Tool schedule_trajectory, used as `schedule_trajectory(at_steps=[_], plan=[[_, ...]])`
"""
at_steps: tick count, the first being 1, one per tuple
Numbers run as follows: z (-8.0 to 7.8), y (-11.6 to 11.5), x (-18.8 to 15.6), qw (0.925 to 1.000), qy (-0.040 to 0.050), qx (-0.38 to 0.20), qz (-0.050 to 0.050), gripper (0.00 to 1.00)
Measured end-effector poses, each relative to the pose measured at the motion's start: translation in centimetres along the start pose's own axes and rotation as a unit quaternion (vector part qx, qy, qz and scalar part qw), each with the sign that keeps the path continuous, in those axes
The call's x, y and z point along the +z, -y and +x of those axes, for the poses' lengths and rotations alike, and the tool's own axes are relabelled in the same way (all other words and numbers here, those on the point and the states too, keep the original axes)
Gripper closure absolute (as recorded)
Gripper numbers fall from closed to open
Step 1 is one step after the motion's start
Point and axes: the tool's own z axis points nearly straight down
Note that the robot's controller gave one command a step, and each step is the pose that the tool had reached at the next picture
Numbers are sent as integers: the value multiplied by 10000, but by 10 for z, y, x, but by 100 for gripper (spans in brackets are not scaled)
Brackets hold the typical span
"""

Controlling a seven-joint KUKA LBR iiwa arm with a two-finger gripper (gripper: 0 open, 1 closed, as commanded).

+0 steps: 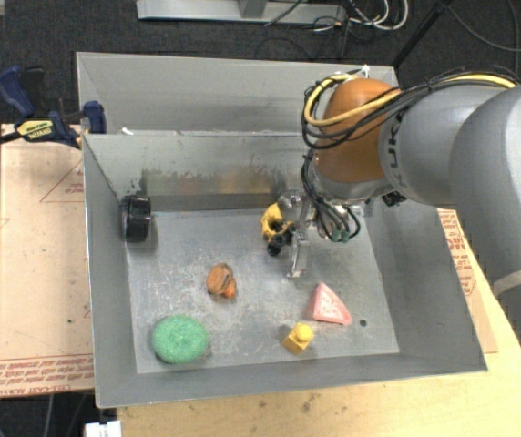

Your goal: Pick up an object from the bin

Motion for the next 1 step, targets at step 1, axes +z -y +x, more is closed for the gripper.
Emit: schedule_trajectory(at_steps=[1], plan=[[9,3,-8,9991,17,424,10,100]])
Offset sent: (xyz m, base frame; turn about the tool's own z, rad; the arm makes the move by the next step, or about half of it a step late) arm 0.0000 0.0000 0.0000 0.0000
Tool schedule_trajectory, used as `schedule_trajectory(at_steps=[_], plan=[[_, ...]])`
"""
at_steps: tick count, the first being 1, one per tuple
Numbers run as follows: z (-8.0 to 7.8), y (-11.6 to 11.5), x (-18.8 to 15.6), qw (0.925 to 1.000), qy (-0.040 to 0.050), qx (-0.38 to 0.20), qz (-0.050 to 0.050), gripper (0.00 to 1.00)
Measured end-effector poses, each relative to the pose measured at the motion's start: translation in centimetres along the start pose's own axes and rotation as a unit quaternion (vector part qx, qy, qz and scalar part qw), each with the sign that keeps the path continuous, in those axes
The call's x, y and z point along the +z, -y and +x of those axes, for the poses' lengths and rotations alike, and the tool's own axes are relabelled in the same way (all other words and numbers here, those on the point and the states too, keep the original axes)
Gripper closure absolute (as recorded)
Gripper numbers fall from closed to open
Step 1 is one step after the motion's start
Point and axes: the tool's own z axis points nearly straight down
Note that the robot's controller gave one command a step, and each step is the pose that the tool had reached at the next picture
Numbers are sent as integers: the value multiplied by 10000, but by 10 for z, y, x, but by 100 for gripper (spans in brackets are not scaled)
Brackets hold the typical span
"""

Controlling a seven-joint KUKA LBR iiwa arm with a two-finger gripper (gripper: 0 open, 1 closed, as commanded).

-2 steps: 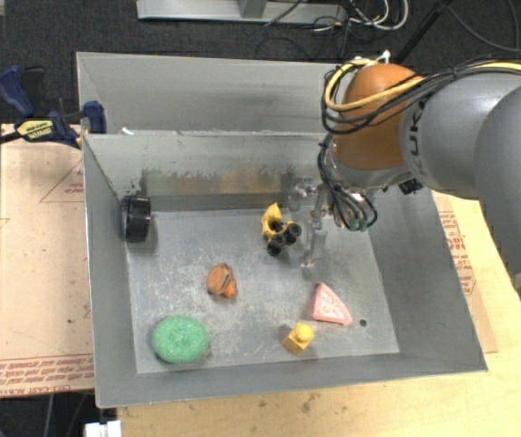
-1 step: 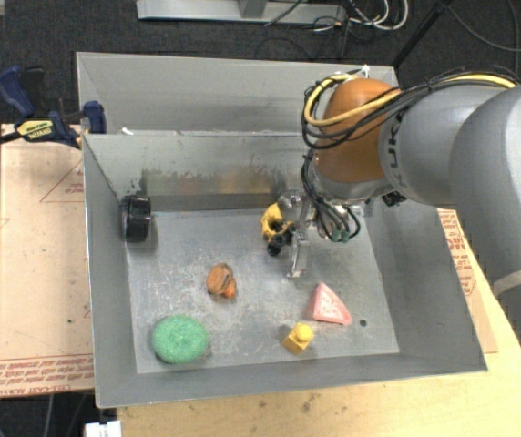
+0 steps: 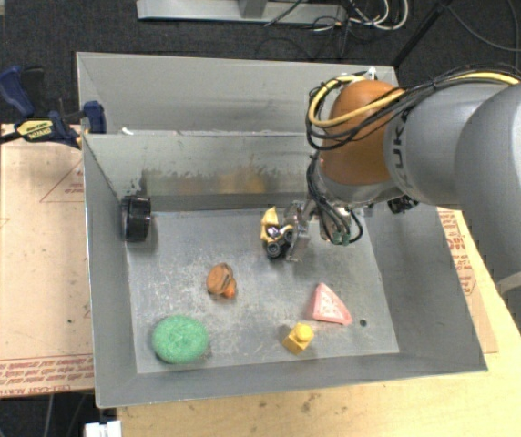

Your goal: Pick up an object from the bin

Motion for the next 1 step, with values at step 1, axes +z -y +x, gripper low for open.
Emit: schedule_trajectory(at_steps=[1], plan=[[0,0,0,10000,0,-1,1,100]])
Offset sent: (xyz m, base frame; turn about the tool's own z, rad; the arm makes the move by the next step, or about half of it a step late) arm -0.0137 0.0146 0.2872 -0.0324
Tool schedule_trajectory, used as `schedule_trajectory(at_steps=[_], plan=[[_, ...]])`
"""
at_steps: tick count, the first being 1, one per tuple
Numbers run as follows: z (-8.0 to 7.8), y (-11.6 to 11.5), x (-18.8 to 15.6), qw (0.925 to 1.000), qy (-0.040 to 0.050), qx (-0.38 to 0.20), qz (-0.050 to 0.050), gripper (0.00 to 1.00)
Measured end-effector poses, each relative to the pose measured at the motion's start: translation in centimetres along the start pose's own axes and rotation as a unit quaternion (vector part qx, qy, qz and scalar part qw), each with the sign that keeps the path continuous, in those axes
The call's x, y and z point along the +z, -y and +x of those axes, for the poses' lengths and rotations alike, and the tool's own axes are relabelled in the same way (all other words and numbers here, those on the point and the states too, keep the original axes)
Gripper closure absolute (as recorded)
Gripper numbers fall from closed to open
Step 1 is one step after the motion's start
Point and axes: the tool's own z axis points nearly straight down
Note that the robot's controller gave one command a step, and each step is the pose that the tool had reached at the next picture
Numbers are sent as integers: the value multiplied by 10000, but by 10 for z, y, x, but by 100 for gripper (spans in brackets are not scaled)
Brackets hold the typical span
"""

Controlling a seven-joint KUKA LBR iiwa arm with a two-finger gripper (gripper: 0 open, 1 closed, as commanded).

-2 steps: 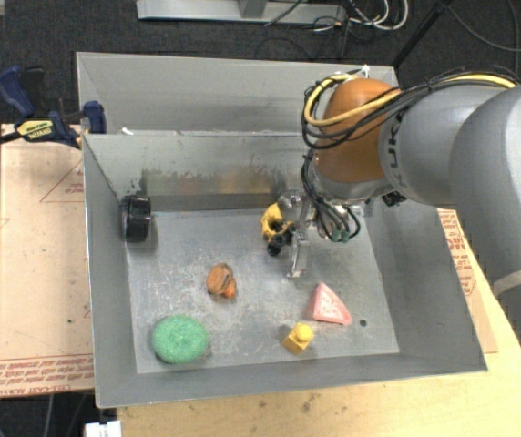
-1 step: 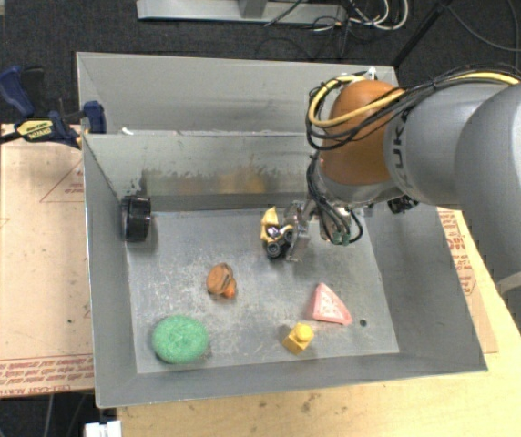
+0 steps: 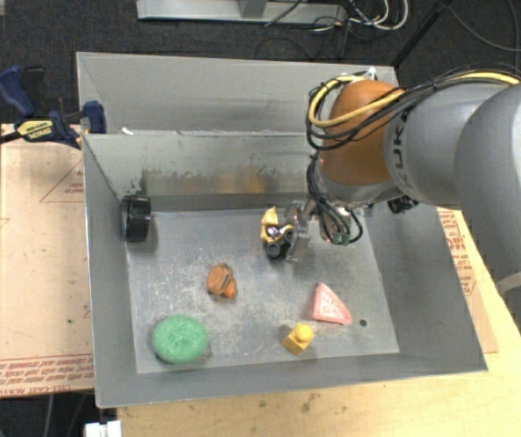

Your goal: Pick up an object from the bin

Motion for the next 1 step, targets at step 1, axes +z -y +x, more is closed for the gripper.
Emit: schedule_trajectory(at_steps=[1], plan=[[10,-10,-204,9999,-9,-124,-1,100]])
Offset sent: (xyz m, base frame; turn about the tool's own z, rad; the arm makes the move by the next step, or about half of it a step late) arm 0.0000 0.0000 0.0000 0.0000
